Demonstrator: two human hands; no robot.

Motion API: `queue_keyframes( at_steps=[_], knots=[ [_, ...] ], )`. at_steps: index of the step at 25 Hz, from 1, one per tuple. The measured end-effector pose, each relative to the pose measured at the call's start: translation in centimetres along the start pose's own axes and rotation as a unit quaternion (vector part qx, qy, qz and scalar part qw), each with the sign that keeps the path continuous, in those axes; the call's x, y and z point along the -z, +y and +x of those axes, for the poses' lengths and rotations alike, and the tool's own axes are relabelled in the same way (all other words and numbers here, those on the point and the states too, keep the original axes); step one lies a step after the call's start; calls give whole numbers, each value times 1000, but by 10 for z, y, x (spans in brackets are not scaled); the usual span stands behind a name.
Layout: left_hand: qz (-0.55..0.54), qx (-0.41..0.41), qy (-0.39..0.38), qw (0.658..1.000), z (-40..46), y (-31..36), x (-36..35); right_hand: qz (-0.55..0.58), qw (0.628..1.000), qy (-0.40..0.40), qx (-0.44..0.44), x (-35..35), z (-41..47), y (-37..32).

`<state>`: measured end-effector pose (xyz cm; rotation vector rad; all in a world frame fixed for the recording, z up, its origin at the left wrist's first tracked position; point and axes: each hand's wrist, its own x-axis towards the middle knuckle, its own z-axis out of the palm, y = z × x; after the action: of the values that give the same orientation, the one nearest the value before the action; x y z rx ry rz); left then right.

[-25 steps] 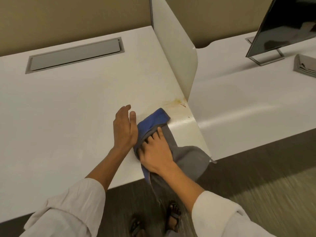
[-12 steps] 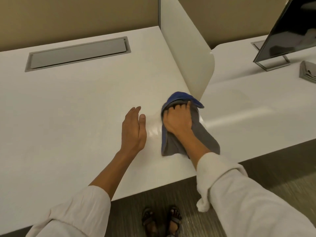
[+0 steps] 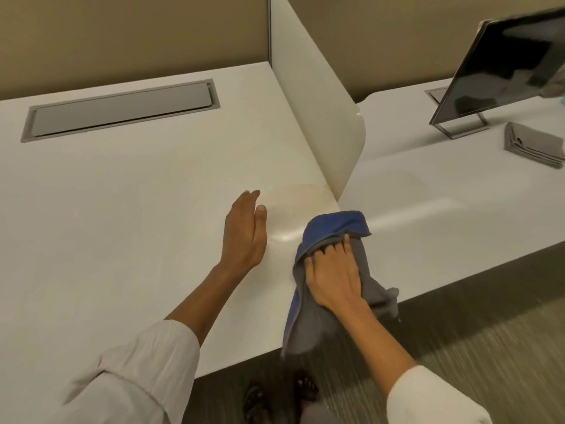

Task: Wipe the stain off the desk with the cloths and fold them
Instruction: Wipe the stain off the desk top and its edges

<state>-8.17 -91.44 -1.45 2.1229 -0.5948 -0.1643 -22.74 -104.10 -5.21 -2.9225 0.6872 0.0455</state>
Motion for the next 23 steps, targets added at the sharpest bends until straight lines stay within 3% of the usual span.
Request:
queue_keyframes(
  at_steps=[5, 8, 11, 14, 16, 18, 21, 23],
  knots=[
    [-2, 17, 8, 1000, 4, -5, -5, 34, 997, 21, 59, 8, 106, -6],
    [9, 31, 40, 999, 10, -9, -2, -6, 997, -13, 77, 15, 157, -25],
    [13, 61, 65, 996, 15, -8, -4, -18, 984, -30, 175, 13, 148, -46],
    [17, 78, 73, 994, 23, -2, -11, 30, 964, -43, 259, 4, 76, -35],
    [17, 84, 75, 994, 28, 2, -16, 48, 970, -35, 237, -2, 38, -8],
    [11, 80, 73, 994, 30, 7, -23, 62, 985, -24, 160, -2, 33, 13],
    [7, 73, 76, 994, 29, 12, -27, 49, 991, -93, 84, 2, 70, 18],
    [13, 79, 82, 993, 27, 11, -24, 33, 995, -66, 67, 5, 105, 13]
  ],
)
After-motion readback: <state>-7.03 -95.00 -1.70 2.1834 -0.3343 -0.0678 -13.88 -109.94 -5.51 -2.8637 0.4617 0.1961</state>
